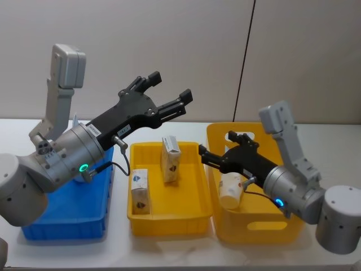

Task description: Bimanual collaborative sorting of washing and personal care products

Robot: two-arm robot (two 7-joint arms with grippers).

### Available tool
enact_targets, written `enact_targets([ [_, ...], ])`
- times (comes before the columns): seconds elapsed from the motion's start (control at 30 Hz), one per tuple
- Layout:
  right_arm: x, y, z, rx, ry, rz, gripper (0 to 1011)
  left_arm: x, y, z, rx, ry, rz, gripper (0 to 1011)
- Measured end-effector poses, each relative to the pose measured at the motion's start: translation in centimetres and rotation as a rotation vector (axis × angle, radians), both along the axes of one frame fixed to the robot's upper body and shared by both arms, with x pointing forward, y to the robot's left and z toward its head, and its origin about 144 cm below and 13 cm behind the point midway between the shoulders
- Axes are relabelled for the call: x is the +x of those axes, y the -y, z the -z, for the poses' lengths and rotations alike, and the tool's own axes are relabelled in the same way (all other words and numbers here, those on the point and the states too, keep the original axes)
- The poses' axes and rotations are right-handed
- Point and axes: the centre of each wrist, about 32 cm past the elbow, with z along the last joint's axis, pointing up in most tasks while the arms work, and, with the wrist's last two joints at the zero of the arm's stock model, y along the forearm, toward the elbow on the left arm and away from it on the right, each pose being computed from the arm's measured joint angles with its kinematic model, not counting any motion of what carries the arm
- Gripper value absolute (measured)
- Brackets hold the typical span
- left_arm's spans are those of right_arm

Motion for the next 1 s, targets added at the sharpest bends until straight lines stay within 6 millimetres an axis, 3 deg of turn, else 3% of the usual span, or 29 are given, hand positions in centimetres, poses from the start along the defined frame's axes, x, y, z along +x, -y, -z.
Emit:
enact_targets([
  [1.0, -0.3, -5.4, 2.9, 0.037, -0.078, -0.052, 1002, 0.0, 0.0, 0.0, 0.000, 0.000, 0.000, 1001],
])
